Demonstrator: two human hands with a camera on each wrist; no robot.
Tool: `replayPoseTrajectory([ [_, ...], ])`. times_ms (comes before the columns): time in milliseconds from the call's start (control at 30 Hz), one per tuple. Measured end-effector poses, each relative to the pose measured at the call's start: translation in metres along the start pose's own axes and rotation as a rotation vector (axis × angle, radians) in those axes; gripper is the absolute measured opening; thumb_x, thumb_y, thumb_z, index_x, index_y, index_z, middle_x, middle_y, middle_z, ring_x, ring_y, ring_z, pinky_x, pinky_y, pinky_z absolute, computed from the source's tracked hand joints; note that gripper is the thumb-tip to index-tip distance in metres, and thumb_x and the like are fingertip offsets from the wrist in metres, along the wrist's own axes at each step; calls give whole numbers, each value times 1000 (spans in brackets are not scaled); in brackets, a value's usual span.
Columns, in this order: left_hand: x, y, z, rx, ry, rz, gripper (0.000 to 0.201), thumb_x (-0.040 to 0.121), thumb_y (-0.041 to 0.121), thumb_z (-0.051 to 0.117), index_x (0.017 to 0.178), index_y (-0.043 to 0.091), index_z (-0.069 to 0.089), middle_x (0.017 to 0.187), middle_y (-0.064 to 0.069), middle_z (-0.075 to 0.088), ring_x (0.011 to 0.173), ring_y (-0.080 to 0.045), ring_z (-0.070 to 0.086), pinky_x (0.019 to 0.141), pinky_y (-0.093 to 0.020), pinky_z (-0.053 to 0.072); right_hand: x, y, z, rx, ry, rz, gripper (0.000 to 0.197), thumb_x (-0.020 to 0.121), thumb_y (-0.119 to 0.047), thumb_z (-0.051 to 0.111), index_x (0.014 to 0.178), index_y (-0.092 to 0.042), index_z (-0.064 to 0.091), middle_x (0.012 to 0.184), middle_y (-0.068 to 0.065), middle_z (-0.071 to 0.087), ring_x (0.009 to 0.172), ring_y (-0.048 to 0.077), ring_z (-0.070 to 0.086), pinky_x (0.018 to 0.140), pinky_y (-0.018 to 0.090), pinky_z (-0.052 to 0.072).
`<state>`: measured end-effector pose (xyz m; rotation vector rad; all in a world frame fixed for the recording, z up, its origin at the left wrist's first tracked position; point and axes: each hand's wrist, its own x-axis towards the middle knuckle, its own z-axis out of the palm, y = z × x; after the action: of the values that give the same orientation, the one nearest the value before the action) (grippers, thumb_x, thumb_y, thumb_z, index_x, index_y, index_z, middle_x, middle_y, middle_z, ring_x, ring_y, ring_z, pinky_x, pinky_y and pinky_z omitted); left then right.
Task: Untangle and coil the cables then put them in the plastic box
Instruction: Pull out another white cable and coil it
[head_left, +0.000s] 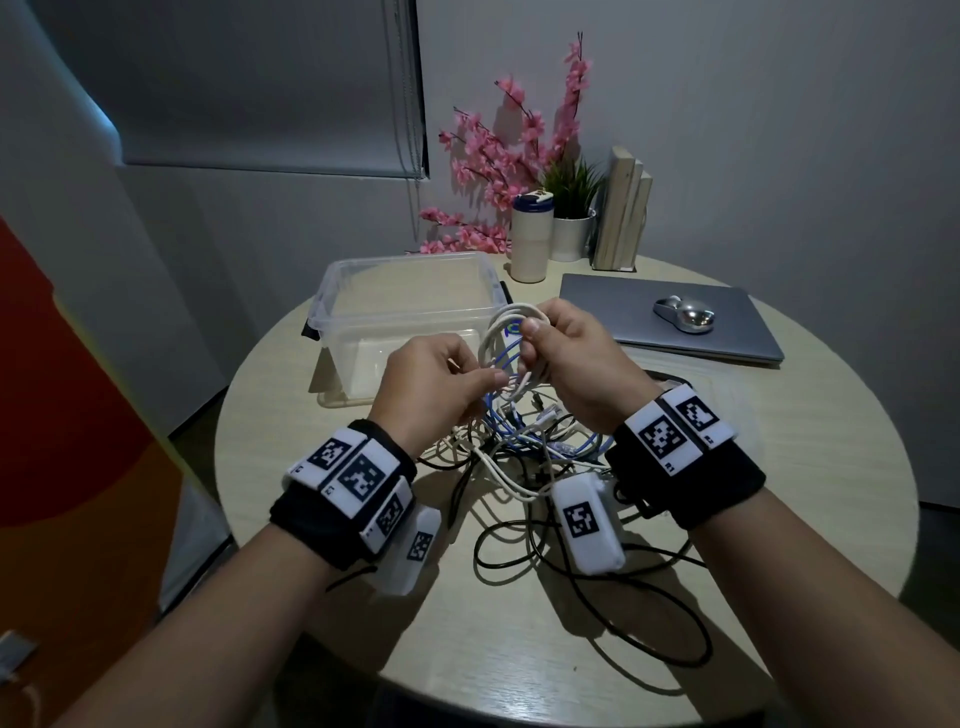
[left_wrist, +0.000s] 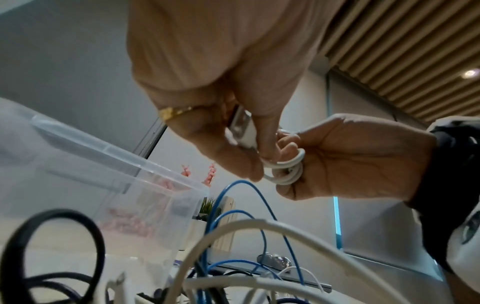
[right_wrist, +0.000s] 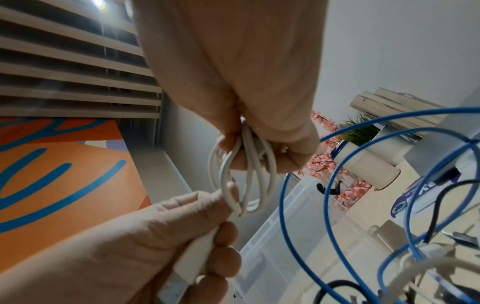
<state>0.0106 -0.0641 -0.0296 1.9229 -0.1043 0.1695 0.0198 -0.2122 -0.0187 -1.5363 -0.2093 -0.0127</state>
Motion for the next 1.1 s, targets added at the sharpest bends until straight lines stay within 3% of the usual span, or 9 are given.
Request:
replayPoseTrajectory([
  [200, -4, 8, -2, -146, -125, -114, 15, 83, 14, 71, 79, -1, 69, 62, -11, 57, 48, -16, 54, 54, -26, 48, -2, -4, 4, -69, 6, -8, 13, 99, -18, 46, 87, -14, 51, 66, 2, 45, 57, 11, 43, 54, 26, 40],
  [367, -13, 18, -2, -386, -444, -244, 4, 95, 10, 53, 98, 10, 56, 64, -3, 52, 47, -9, 59, 49, -20, 47, -1, -2, 7, -145, 10, -49, 15, 96, -24, 52, 83, -16, 54, 75, 3, 60, 49, 3, 50, 50, 23, 40],
  [433, -15, 18, -2, -449, -496, -279, 8, 96, 9, 51, 102, 15, 53, 64, -3, 52, 53, -11, 62, 52, -22, 48, -1, -3, 5, -109, 3, -53, 17, 97, -24, 50, 85, -13, 55, 79, 7, 61, 50, 5, 51, 48, 24, 40],
  [533, -11, 16, -3, -572, -454, -314, 5, 96, 11, 49, 95, 14, 54, 74, -4, 60, 66, -16, 65, 59, -23, 54, -3, -4, 4, -76, -30, -47, 22, 99, -23, 45, 94, -4, 55, 66, 2, 55, 45, 5, 49, 45, 22, 40],
  [633, -7, 13, -2, -676, -369, -325, 11, 95, 9, 51, 84, 9, 55, 80, -8, 65, 66, -15, 66, 60, -21, 55, -4, -1, 5, -112, -45, -44, 32, 100, -24, 42, 104, 5, 55, 57, 0, 46, 44, 8, 46, 45, 24, 41],
  [767, -8, 8, -3, -555, -372, -175, 16, 90, 4, 56, 76, 9, 52, 82, -7, 68, 73, -14, 66, 65, -22, 55, -3, -1, 4, -190, -43, -57, 24, 100, -26, 43, 90, -8, 54, 62, 1, 43, 46, 5, 50, 47, 22, 45],
  [900, -7, 10, -9, -425, -392, -57, 17, 90, 8, 55, 75, 12, 50, 88, -10, 68, 81, -19, 64, 72, -26, 48, 0, 2, -2, -261, -22, -37, 26, 99, -30, 44, 95, -6, 54, 67, 7, 48, 58, 21, 50, 60, 37, 45],
  [1000, -7, 12, -13, -419, -396, -63, 19, 97, 10, 45, 78, 12, 46, 68, -4, 61, 57, -14, 59, 60, -25, 50, -1, 1, -5, -237, -37, -21, 22, 100, -25, 42, 92, -6, 51, 58, 2, 41, 51, 17, 42, 59, 38, 39],
  [1100, -8, 14, -17, -258, -375, -8, 21, 99, 12, 42, 78, 14, 43, 55, 3, 50, 45, -8, 43, 46, -15, 38, -1, -4, -7, -229, -47, -22, 22, 100, -22, 43, 85, -9, 51, 56, 1, 39, 49, 16, 41, 57, 37, 42],
])
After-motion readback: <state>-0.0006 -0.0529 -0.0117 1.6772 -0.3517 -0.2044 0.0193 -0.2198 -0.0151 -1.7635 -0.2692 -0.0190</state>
